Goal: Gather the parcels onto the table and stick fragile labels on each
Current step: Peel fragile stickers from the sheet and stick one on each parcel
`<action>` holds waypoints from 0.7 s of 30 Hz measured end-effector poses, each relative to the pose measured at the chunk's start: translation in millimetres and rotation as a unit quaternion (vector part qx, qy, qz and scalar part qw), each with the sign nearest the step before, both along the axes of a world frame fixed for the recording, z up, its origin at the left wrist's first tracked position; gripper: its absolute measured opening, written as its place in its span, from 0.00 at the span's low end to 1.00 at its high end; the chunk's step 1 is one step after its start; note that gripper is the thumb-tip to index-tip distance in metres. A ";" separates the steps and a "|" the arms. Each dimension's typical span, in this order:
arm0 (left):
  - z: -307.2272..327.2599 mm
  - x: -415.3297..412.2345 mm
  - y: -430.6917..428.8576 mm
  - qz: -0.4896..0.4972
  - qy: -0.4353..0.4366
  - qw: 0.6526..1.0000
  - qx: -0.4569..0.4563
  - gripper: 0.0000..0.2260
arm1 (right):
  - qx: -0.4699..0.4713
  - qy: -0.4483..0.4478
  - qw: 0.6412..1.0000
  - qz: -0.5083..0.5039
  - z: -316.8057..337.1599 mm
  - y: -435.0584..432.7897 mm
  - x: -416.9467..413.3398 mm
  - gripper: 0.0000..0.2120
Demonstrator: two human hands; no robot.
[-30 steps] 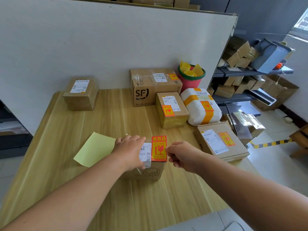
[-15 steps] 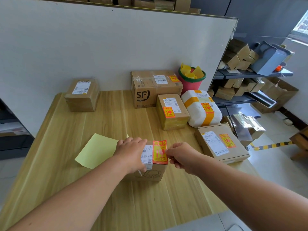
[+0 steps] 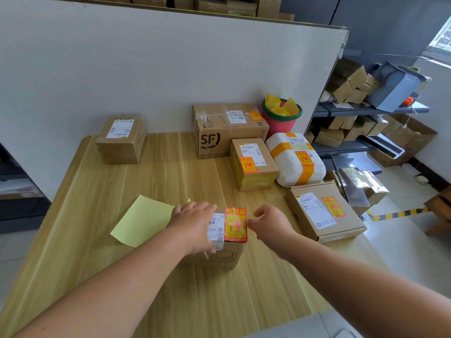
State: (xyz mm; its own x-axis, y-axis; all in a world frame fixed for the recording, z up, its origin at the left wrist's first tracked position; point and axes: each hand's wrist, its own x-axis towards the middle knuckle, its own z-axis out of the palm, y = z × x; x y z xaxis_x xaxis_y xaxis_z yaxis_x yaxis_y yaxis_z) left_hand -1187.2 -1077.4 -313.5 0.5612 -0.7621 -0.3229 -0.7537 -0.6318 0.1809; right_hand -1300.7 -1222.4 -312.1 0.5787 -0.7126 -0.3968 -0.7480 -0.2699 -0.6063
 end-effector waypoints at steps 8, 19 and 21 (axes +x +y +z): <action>8.5 -21.1 -19.9 -0.054 -0.022 0.992 -0.116 0.23 | -0.291 -0.069 0.914 0.273 -5.2 0.0 -11.7 0.17; -12.6 -24.6 -10.3 -0.080 -0.030 0.995 -0.045 0.26 | -0.282 0.044 0.900 0.328 -21.1 0.3 -20.6 0.27; -14.2 -24.0 -8.9 -0.083 -0.031 0.996 -0.029 0.26 | -0.277 0.062 0.896 0.342 -23.5 -1.9 -23.1 0.28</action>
